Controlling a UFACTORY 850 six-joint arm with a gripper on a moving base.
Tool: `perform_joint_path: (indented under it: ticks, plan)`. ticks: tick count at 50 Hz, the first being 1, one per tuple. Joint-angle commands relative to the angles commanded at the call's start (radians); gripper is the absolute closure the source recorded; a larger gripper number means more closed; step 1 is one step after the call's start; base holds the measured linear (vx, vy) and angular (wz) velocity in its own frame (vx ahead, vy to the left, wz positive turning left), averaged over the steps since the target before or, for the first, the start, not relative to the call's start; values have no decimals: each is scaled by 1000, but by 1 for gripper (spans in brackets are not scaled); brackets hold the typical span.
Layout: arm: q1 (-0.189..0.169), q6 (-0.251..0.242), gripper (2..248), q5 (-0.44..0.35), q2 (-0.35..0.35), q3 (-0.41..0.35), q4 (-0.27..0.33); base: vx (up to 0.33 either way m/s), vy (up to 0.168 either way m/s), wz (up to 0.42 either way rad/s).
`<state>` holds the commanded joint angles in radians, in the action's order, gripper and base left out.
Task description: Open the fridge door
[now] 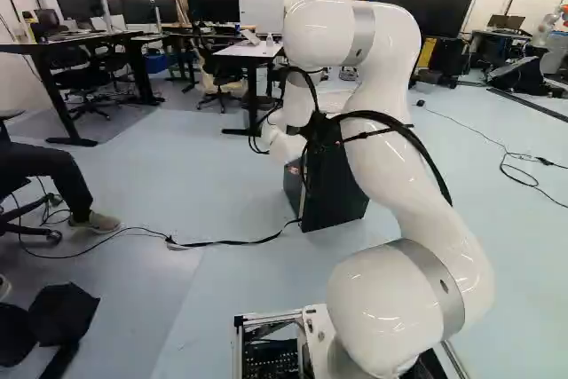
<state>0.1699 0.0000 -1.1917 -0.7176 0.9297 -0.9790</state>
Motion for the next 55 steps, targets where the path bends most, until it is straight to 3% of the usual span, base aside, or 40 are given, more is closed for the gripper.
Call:
perform_joint_path:
  ticks: [55]
  plan:
    - [1,0,3,0,4,-7,-110,0,0,0]
